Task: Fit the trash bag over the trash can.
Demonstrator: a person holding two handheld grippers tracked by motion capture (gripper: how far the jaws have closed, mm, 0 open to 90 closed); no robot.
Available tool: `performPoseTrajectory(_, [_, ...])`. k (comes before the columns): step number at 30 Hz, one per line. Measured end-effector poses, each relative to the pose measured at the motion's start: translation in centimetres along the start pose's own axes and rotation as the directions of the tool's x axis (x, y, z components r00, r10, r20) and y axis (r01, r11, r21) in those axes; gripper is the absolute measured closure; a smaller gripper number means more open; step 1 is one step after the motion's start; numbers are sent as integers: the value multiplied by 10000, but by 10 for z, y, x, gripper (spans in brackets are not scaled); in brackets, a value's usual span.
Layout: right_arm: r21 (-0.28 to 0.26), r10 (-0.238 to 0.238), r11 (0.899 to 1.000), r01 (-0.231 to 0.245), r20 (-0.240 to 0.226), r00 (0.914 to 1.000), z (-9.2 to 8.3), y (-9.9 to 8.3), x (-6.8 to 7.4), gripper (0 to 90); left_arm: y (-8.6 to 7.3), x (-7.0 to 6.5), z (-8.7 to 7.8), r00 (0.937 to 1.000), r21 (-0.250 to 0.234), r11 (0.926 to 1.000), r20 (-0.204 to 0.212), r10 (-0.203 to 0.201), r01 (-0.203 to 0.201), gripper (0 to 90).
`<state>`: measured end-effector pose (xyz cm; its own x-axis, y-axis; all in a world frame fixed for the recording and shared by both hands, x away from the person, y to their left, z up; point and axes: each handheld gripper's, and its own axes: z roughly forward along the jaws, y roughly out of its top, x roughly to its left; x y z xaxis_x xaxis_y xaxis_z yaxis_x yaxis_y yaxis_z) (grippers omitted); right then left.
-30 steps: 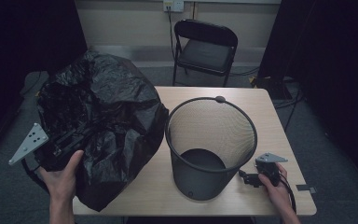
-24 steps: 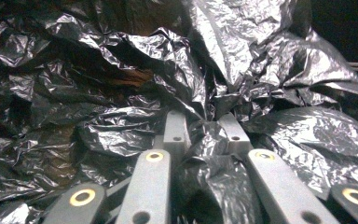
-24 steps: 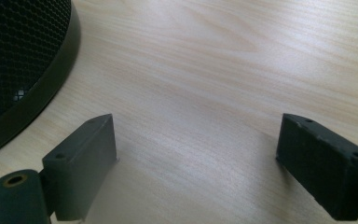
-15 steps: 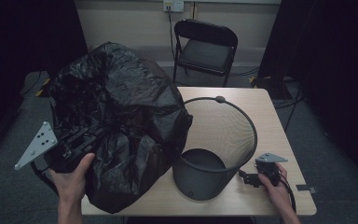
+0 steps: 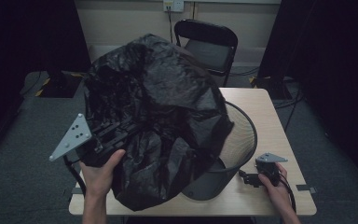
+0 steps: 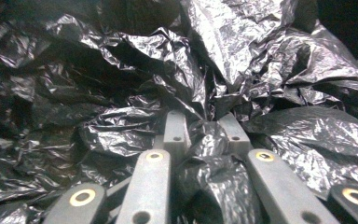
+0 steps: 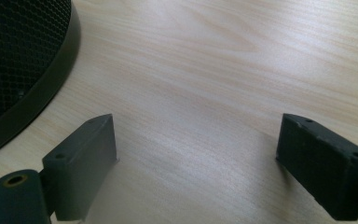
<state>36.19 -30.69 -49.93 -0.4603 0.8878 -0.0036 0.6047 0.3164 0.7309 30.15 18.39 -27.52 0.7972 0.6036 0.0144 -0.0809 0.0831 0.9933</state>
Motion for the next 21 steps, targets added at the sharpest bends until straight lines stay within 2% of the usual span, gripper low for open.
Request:
performPoseTrajectory(4, [-2,-8,10000,8,1,10000,0,0,0,113,-2,-6,16,9996,239,9996,256,136,-142,778])
performPoseTrajectory(9, [-4,-11,10000,11,4,10000,0,0,0,112,-2,-12,33,9977,240,9996,658,153,-169,778])
performPoseTrajectory(11, [1,-3,10000,3,1,10000,0,0,0,113,-1,-15,41,9955,322,9992,924,190,-221,778])
performPoseTrajectory(13, [-5,-11,10000,11,2,10000,0,0,0,112,0,-19,49,9941,394,9986,1039,296,-338,778])
performPoseTrajectory(21, [5,-9,10000,9,-3,10000,0,0,0,112,-2,-30,78,9870,614,9974,1581,284,-385,777])
